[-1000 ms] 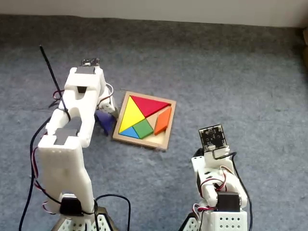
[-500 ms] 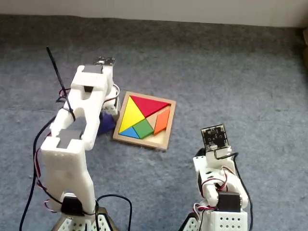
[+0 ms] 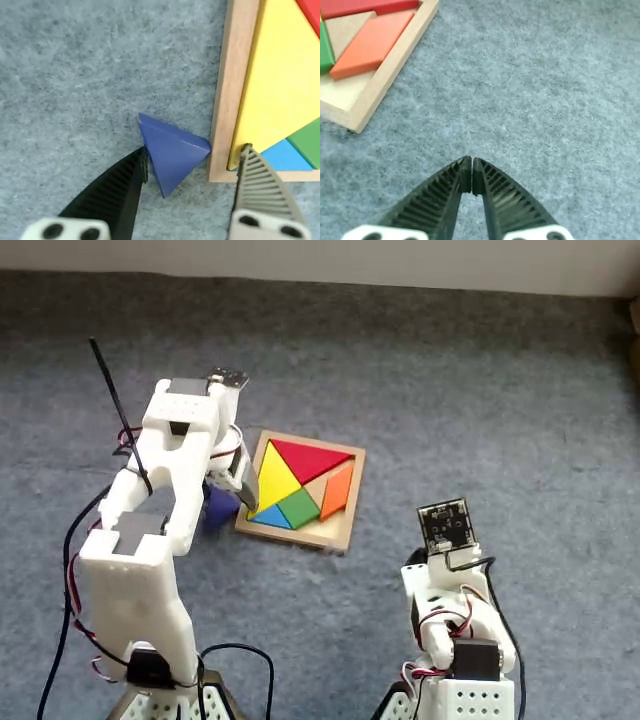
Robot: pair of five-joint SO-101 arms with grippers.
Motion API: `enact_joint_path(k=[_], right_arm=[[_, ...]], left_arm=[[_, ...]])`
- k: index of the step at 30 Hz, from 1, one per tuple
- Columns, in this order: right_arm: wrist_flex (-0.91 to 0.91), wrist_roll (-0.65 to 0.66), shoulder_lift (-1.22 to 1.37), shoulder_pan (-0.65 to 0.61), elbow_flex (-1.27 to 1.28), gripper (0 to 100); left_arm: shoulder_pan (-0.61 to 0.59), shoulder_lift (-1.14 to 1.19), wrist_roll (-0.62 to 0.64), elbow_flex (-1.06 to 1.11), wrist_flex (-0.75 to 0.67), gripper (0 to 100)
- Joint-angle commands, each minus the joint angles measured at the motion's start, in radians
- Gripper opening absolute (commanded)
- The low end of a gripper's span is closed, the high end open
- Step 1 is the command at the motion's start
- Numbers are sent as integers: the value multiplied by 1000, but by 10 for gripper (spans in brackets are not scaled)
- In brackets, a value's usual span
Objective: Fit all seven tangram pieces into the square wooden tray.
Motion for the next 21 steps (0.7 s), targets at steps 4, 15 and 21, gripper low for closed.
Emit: enact_joint_path(k=[4,15,21], right_arm=[[-15,-2,4,19,151,19],[-15,-2,4,19,151,19],[-15,-2,4,19,151,19]], left_arm=[[-35,-15,-17,-4,2,287],[-105,-47,-18,-2,3,287],[-110,-47,-18,-7,0,287]])
